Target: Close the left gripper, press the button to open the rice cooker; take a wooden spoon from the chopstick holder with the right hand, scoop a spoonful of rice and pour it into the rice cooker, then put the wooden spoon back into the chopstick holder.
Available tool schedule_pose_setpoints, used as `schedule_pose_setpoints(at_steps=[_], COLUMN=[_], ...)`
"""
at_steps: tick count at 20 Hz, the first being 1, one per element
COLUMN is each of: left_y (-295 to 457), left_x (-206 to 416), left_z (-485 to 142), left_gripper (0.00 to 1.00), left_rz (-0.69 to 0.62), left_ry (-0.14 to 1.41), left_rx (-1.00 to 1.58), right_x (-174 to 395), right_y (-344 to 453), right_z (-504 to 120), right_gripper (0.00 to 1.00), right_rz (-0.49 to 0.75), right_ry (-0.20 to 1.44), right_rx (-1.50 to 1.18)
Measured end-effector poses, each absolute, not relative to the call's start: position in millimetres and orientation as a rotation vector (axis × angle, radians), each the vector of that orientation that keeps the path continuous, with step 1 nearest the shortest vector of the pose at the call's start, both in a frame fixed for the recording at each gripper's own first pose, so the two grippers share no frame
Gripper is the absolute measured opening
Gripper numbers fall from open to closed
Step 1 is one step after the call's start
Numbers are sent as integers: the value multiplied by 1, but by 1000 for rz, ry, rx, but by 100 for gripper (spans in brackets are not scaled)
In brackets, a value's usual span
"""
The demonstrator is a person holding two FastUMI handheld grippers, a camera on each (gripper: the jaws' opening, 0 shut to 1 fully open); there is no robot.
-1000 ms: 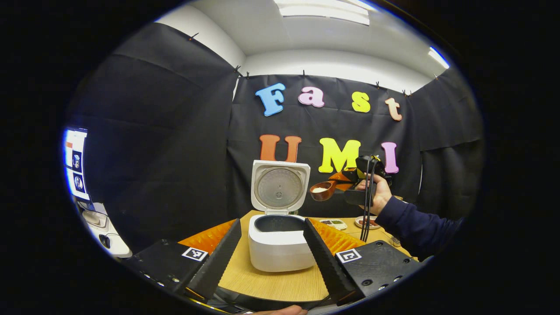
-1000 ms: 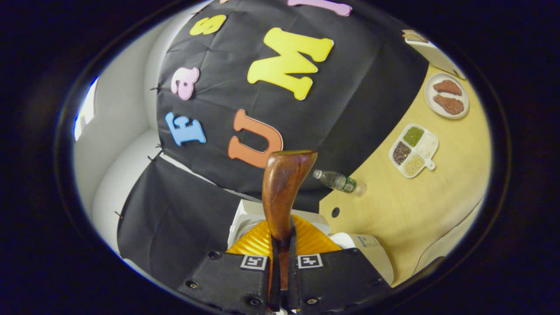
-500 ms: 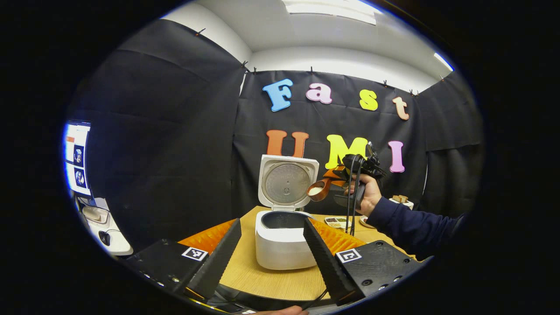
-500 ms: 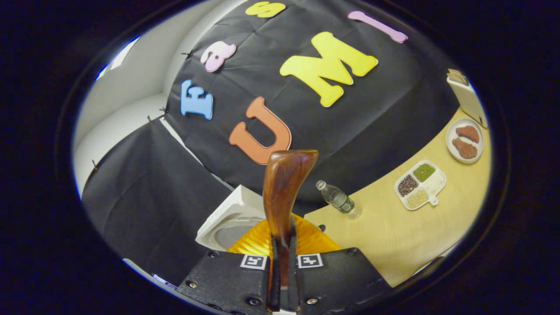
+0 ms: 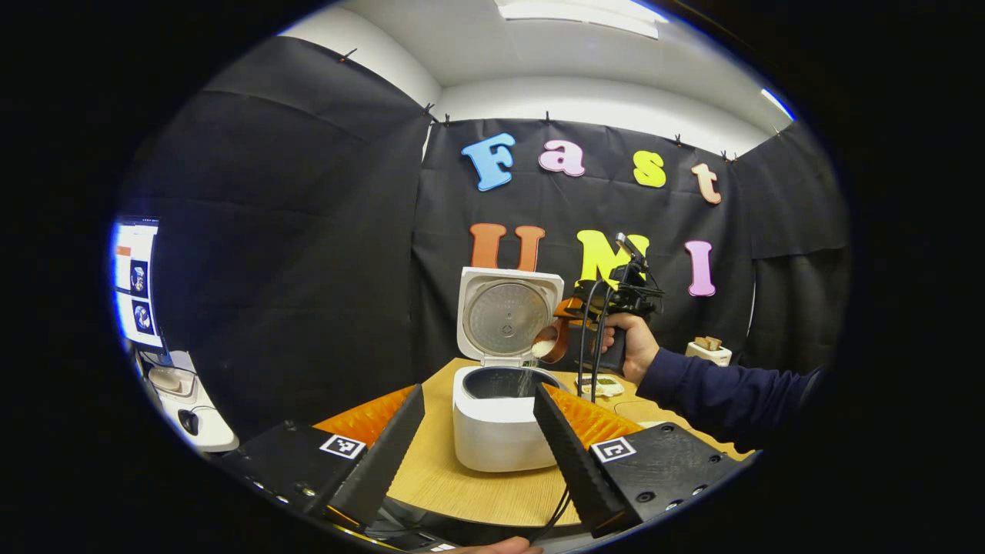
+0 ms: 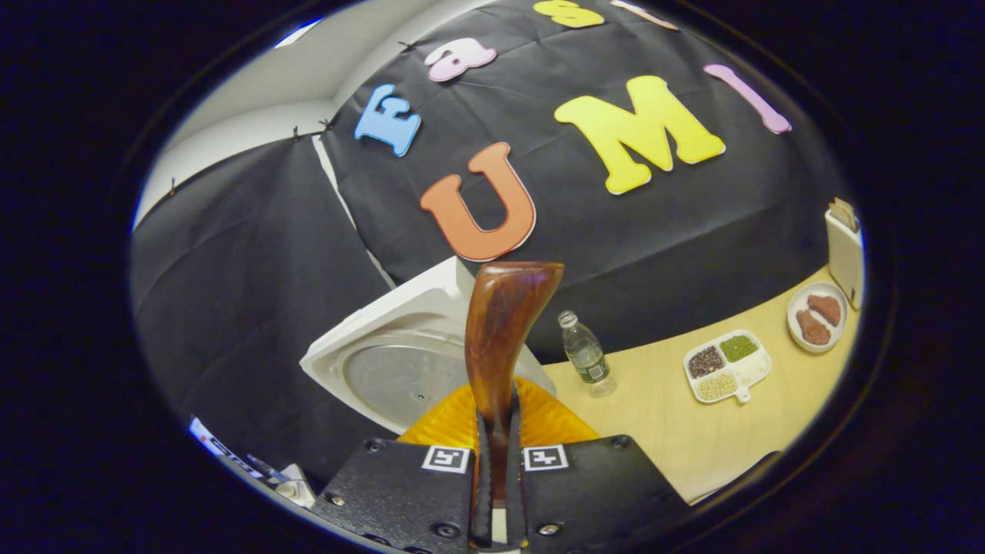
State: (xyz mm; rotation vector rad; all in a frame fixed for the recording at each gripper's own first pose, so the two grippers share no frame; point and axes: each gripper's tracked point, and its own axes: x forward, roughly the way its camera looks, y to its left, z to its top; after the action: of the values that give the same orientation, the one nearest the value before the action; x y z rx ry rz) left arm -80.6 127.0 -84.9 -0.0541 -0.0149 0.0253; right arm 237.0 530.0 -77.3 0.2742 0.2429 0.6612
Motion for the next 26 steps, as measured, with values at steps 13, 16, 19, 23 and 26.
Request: schedule_pose_setpoints(at_steps=[13, 16, 19, 23, 26], left_y=[137, 135, 136, 127, 122], left_x=[-102, -102, -102, -101, -100], left_z=[-67, -70, -75, -75, -74], left_gripper=[91, 91, 91, 91, 91], left_rz=[45, 44, 52, 45, 41], left_ry=[-50, -38, -18, -13, -12], left_rx=[-42, -30, 12, 30, 39], right_x=[203, 194, 186, 178, 172], right_y=[553, 557, 560, 556, 546], right_z=[-64, -64, -61, -51, -43], right_gripper=[12, 12, 12, 12, 12], right_rz=[689, 698, 709, 708, 699], right_ry=[6, -39, -81, -142, -175], right_rx=[-116, -172, -227, -294, -302])
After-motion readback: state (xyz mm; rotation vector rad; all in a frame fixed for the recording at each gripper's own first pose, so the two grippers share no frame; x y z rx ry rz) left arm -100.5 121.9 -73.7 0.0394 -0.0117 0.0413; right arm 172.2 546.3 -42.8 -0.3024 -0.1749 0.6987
